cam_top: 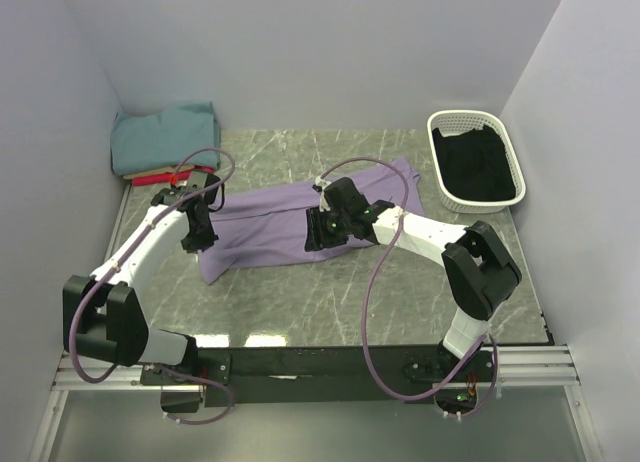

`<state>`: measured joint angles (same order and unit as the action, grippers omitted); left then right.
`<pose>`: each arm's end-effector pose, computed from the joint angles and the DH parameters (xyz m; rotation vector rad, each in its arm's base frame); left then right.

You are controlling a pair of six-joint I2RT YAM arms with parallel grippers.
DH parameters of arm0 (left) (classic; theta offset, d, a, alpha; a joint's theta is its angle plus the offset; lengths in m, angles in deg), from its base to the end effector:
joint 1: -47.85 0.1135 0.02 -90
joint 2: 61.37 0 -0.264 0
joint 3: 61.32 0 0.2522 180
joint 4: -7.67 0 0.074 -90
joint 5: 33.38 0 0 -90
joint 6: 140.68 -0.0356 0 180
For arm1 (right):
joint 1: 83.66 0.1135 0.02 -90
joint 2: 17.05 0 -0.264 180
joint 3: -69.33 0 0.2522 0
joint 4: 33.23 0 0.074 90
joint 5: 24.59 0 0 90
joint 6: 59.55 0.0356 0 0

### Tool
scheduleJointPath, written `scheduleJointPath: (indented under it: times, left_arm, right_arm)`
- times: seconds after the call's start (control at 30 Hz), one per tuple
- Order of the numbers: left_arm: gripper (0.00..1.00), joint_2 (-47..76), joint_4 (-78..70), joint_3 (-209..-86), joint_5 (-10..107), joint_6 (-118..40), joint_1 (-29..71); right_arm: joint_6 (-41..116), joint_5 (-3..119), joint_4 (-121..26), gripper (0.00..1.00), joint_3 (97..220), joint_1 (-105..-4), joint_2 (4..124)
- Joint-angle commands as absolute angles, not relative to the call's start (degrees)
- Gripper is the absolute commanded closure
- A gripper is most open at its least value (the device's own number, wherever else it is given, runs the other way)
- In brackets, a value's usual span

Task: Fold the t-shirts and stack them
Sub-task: Fold the tshirt

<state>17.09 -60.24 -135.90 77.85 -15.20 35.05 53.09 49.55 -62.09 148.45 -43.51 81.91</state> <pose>0.2489 -0.0433 0.2533 -0.6080 2.6210 0.2837 0.2764 0.2459 0.2074 -0.5202 2.4986 0.8034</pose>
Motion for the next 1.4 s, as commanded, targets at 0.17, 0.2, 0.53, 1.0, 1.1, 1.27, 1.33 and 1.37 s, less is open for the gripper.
scheduleJointPath:
  times: [0.17,0.2,0.53,1.0,1.1,1.27,1.33,1.37]
  left_arm:
    - [0.67,14.8,-66.7,-143.0,77.7,-19.7,36.6]
    - [0.61,14.2,-65.1,-142.9,74.6,-20.1,36.6]
    - [0.47,18.2,-53.8,-132.3,62.6,-19.0,36.6]
    - [0.44,25.7,-49.7,-131.2,64.1,-19.4,36.6]
    - [0.47,26.7,-49.7,-131.5,64.9,-19.3,36.6]
    - [0.62,27.7,-49.5,-131.4,66.9,-19.3,36.6]
    - [0.72,28.0,-49.2,-131.1,68.1,-19.1,36.5]
    - [0.85,28.1,-49.2,-131.1,68.3,-19.0,36.6]
  right_arm:
    - [51.5,52.7,-63.0,0.48,150.2,-43.4,81.8]
    - [51.3,53.3,-63.1,0.48,150.2,-43.5,81.7]
    - [50.4,53.5,-64.7,0.47,151.7,-45.6,80.9]
    - [50.8,52.8,-63.3,0.47,149.4,-46.2,80.6]
    - [50.8,52.8,-63.2,0.47,149.1,-46.3,80.7]
    - [51.0,52.6,-63.1,0.47,148.9,-46.6,80.7]
    - [51.0,52.6,-62.8,0.47,148.7,-46.6,80.7]
    - [51.0,52.5,-62.9,0.47,148.7,-46.6,80.8]
